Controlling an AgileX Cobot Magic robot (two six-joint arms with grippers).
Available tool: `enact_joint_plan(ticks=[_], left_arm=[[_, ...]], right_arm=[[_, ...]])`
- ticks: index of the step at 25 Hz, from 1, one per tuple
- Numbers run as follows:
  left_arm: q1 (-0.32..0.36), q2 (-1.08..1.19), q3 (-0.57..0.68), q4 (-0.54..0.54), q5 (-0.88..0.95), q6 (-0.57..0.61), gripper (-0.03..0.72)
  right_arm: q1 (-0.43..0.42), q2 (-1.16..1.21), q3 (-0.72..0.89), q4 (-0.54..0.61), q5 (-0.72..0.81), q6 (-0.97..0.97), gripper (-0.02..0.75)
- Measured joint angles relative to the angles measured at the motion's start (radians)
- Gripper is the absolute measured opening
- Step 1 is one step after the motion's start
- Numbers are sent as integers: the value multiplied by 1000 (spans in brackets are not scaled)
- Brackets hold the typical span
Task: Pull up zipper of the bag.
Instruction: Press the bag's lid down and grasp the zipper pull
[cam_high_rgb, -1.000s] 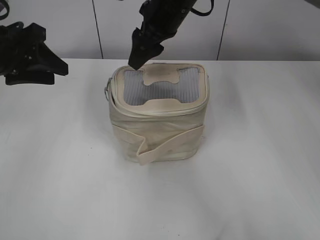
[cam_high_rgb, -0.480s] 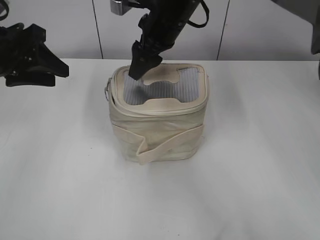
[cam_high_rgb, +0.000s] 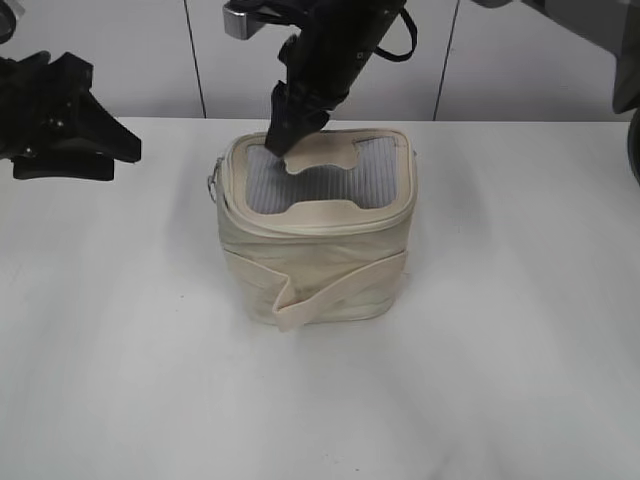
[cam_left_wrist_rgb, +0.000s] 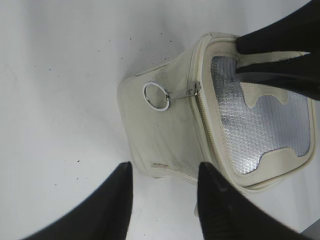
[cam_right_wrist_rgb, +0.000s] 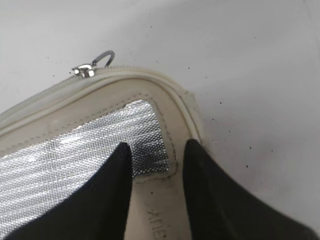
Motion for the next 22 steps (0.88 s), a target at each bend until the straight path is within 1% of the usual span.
enact_joint_plan(ticks=[2, 7, 10, 11, 14, 18, 20, 22], left_arm=[[0, 3, -1, 1, 3, 2, 332], [0, 29, -1, 2, 8, 10, 340], [0, 43, -1, 3, 8, 15, 349], [0, 46, -1, 3, 8, 19, 351], [0, 62, -1, 3, 7, 28, 368], [0, 90, -1, -2, -11, 38, 460], [0, 98, -1, -15, -26, 55, 484], [0, 100, -1, -38, -42, 77, 493]], right_arm=[[0, 2, 0, -1, 0, -5, 225], [0, 4, 0, -2, -4, -7, 169], [0, 6, 0, -3, -4, -9, 43], [0, 6, 0, -2, -4, -9, 15], [0, 7, 0, -2, -4, -9, 8], [0, 1, 0, -2, -4, -9, 8], [0, -10, 0, -3, -1, -9, 8], [0, -29, 0, -4, 3, -10, 8]])
